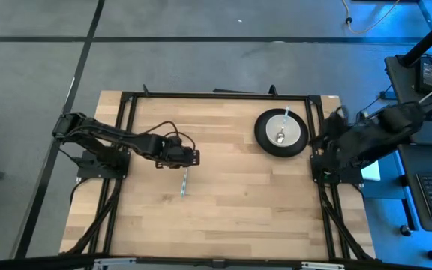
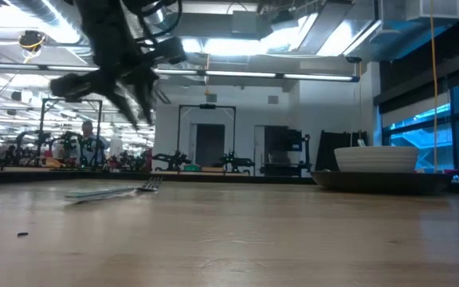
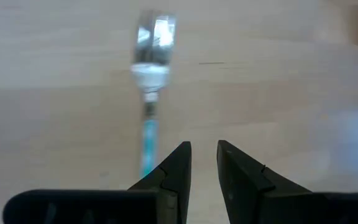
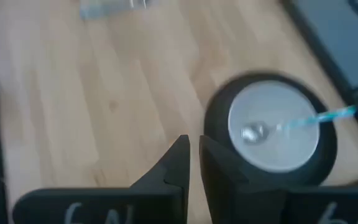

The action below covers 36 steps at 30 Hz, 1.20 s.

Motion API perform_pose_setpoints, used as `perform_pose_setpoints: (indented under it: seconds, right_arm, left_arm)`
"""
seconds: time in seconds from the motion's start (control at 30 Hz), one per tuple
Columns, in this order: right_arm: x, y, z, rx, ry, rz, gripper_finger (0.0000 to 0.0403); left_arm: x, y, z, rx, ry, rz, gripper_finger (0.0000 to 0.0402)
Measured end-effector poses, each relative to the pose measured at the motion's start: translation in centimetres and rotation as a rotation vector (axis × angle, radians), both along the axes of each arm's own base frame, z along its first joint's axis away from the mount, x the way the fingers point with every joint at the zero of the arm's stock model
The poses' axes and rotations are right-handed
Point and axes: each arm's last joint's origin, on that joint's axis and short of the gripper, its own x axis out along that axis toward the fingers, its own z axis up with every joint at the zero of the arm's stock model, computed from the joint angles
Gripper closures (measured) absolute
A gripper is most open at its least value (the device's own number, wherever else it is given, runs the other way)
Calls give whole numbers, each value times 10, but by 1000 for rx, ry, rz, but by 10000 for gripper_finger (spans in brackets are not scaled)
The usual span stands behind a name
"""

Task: Set table place
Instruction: Move the black plate to the center

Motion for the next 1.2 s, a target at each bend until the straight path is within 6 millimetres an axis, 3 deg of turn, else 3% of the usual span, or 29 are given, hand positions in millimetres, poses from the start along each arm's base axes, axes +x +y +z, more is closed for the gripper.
perform_pose_setpoints:
  seconds: [0.27, 0.4, 0.6, 0.83, 1.2]
  right_arm:
    - [34, 11, -76, -15, 126, -35, 363]
    - [49, 11, -110, 83, 151, -2, 364]
    - [60, -3, -151, 90, 178, -36, 363]
    - [62, -21, -180, 63, 234, 35, 363]
    - [69, -35, -198, 78, 211, 49, 364]
  left_arm:
    - [8, 17, 34, 96, -277, -117, 334]
    - [1, 27, 64, 175, -453, -145, 340]
    - [-17, 34, 107, 380, -670, -192, 355]
    - [-26, 31, 121, 470, -724, -259, 370]
    - [-23, 8, 132, 469, -861, -287, 391]
